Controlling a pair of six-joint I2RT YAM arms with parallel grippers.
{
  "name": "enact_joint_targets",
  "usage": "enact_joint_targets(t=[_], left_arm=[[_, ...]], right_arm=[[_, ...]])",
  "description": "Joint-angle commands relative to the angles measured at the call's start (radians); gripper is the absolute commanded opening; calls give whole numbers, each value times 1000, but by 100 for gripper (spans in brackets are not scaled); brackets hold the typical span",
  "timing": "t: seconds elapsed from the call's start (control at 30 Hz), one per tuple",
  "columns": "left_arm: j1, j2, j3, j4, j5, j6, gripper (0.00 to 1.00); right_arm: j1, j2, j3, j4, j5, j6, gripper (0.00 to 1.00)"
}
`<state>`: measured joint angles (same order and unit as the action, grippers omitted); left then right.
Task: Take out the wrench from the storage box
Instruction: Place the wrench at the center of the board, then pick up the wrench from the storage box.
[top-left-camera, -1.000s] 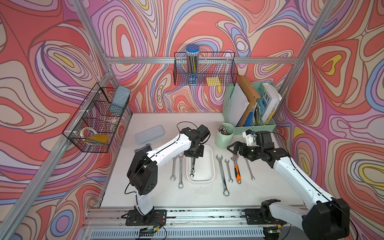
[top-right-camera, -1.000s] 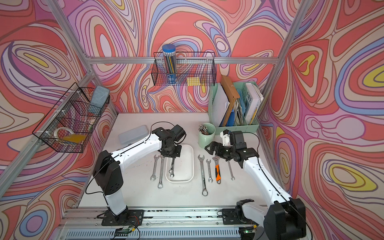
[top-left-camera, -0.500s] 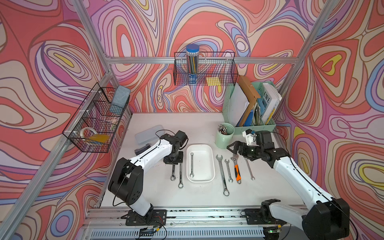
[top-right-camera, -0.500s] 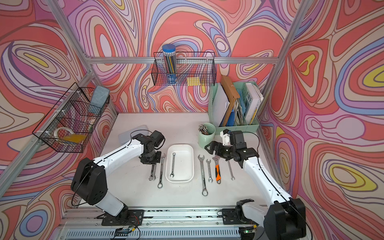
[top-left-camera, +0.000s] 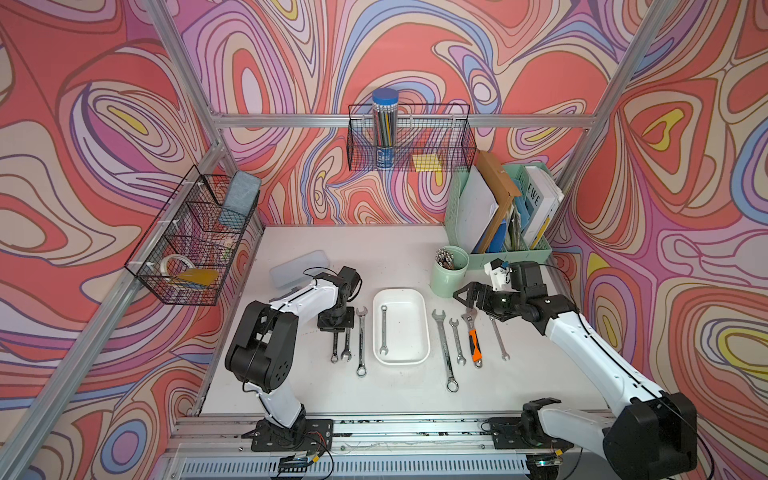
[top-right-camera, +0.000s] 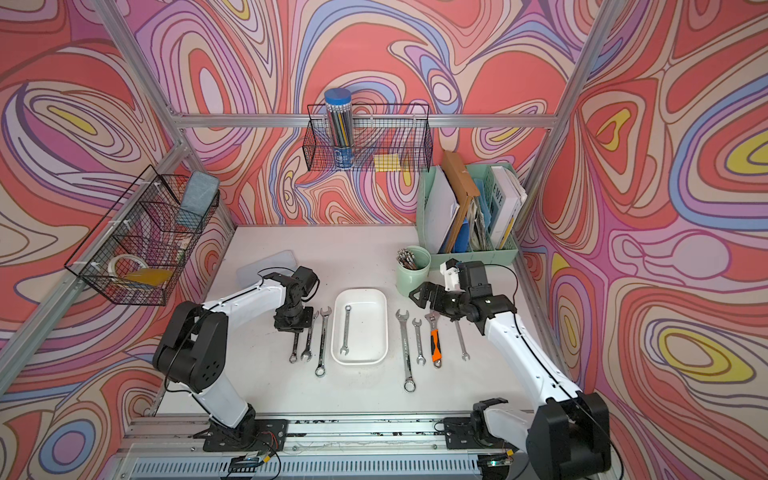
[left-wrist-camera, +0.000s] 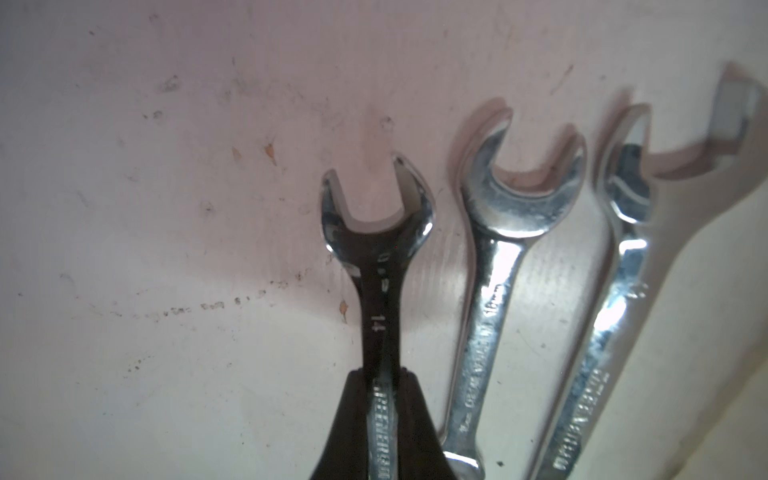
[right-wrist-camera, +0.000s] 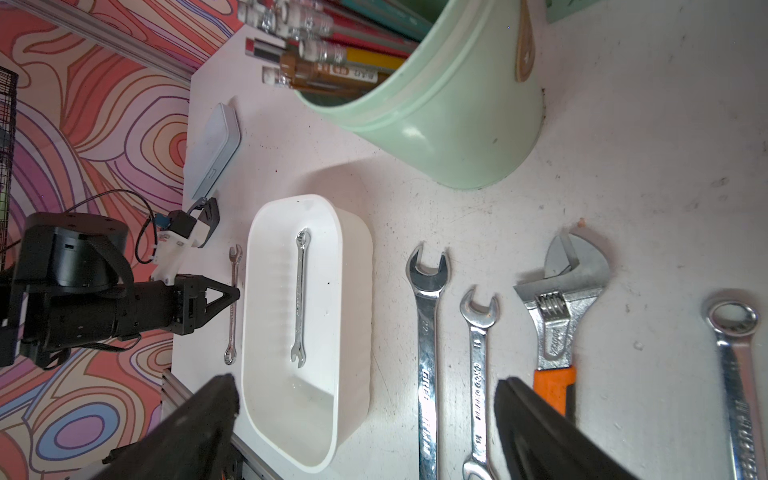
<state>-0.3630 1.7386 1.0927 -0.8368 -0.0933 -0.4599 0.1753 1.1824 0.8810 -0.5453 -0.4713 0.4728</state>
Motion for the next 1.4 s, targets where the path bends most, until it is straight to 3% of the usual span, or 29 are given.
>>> enact_joint_targets(t=[0.0,0.2,0.53,0.7,0.97,1.13,1.37], left_arm=[[5,36,1,26,-24,11,4],[5,75,4,24,-28,13,7],[5,65,24,-9,-14,12,35],[-4,-26,70,-62,33,-10,40],[-214,-142,208,-131,13,-150,42],[-350,-62,308,-117,-22,-209,42],[-407,88,332,-44,10,-228,41]], right_arm=[[-6,13,-2,11,3,1,98],[-6,19,-4,11,5,-2,98],[-6,31,-2,18,5,-5,98],[-6,29,3,16,7,-9,98],[-7,28,8,12,14,-16,98],[-7,19,2,9,16,-20,98],[-7,-7,-6,-7,33,-32,98]])
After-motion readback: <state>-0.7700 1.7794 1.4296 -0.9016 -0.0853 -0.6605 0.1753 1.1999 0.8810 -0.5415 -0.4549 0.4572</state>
